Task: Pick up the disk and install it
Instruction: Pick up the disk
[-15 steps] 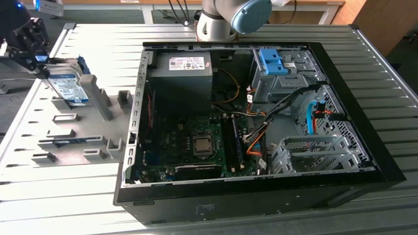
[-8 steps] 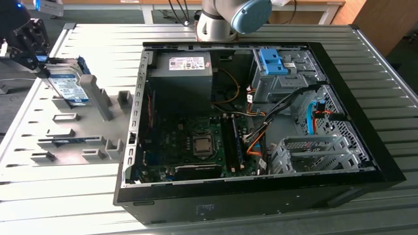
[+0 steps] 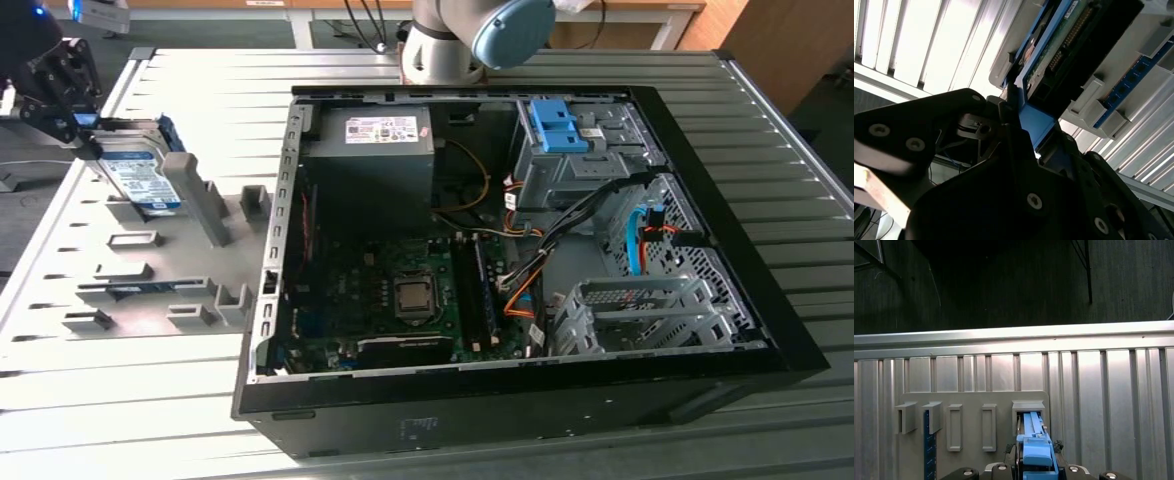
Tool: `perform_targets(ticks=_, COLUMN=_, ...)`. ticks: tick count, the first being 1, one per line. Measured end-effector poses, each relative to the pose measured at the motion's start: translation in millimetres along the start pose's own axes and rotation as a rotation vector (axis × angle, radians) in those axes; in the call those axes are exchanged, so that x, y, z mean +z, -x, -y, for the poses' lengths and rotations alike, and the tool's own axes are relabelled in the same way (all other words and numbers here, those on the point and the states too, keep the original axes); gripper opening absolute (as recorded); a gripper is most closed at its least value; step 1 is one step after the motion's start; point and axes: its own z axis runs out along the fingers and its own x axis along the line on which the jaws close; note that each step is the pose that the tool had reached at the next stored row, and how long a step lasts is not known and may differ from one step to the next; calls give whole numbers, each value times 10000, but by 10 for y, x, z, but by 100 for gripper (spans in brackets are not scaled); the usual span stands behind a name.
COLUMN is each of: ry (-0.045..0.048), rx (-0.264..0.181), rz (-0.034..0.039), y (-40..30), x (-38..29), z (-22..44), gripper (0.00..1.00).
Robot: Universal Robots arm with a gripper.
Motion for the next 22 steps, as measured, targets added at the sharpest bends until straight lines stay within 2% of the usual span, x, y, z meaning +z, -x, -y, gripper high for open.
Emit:
perform_targets(ticks=7, ry=2, rx=13, rz=-1, y=0, x=-4, z=0, gripper=37)
perform_targets(ticks=14, ry=0, rx=13, rz=0, y=-1, x=-57, z=0, gripper=37)
perform_targets(ticks=19, ry=0, rx=13, rz=0, y=-1, x=-61, z=0, gripper=37)
perform_targets(ticks=22, ry=2, rx=13, rz=-1, y=-1, x=-86, z=0, gripper=37)
